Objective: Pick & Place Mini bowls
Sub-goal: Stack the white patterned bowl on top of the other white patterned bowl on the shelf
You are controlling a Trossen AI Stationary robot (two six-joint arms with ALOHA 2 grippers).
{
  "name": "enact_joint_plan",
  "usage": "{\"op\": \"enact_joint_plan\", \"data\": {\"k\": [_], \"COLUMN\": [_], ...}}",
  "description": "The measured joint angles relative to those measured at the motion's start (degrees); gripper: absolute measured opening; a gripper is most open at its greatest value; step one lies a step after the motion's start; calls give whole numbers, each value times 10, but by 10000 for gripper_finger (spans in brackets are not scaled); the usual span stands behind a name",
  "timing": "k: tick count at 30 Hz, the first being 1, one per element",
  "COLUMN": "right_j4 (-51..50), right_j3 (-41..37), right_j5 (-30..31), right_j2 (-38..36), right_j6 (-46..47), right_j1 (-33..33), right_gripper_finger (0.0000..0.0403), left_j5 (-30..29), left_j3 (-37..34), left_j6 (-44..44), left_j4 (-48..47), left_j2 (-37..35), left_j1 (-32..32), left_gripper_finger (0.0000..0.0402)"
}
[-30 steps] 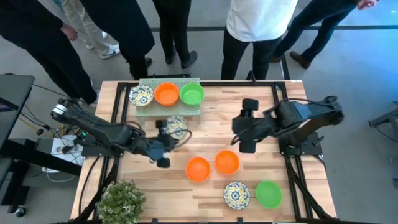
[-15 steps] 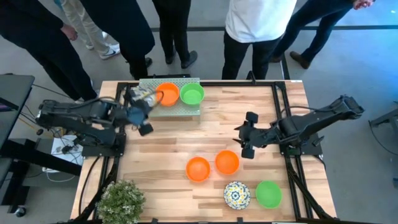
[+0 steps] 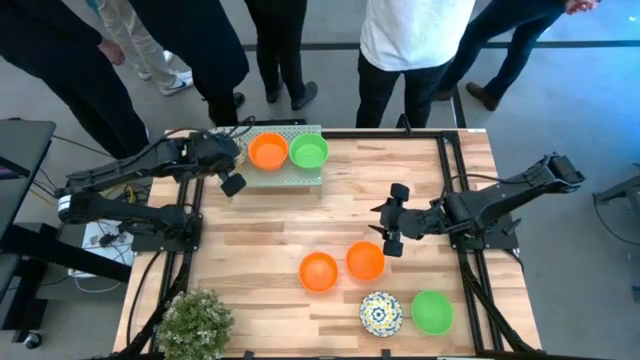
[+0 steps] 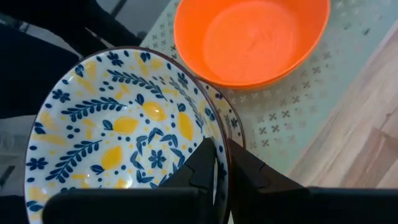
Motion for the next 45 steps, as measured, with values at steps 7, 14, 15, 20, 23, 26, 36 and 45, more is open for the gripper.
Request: {"op": "enact_joint_plan", "data": {"k": [7,14,15,20,23,26,36,45], "right_j4": [-1,-1,-1,-1,-1,-1,0,0], "right_j3": [0,0,0,0,0,0,0,0], "right_j5": [0,0,0,0,0,0,0,0], "right_j2": [0,0,0,0,0,0,0,0], "right_j6": [-11,-24,-24,-24,-24,-24,-24,-24], "right_j1": [-15,-29,-30,-33,-33,-33,-32,-32], "right_gripper_finger": [194,196,196,195,194,195,192,194], "left_j5": [17,20,20,20,19,20,29,31], "left_j3": [0,0,0,0,0,0,-31,-32], "left_j6": [6,6,6,6,6,5,10,26], "left_j4": [4,4,4,4,5,5,19,32], "left_j2": [43,59,59,59,59,59,58,56], "left_j1": [8,9,9,9,9,13,28,28], "left_gripper_finger": [23,26,26,28,28,28,28,34]}}
